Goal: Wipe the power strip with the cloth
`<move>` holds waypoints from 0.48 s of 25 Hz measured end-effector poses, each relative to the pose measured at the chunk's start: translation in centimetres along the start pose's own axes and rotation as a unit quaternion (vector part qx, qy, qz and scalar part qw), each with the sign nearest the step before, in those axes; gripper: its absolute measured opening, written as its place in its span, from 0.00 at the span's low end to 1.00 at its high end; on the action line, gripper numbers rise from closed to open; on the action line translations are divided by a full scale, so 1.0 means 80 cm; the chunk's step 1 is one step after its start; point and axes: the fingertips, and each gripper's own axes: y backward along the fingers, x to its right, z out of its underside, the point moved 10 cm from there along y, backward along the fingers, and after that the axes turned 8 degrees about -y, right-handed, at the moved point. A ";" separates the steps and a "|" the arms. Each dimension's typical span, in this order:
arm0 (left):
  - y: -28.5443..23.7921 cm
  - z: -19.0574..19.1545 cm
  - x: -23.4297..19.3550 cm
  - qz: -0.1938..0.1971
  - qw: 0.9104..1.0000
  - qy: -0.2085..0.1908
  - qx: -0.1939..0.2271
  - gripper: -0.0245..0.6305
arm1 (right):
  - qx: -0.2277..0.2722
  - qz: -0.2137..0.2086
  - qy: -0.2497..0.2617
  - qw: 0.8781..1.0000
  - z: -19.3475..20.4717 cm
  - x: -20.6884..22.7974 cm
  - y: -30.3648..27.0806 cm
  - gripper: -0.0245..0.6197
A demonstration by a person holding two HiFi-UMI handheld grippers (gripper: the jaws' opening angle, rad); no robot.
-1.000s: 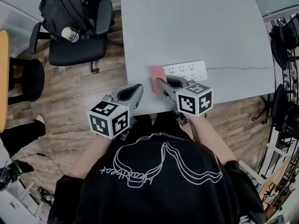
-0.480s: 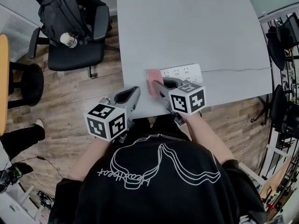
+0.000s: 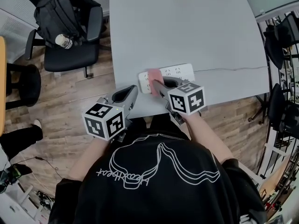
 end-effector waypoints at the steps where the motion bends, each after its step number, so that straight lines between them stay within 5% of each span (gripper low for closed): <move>1: -0.003 0.000 0.003 0.000 1.000 0.000 0.000 0.06 | 0.000 0.002 -0.001 1.000 0.000 0.004 0.003 0.12; 12: -0.026 -0.003 0.024 0.000 1.000 0.025 -0.001 0.06 | 0.000 0.018 -0.007 1.000 0.001 0.047 0.037 0.12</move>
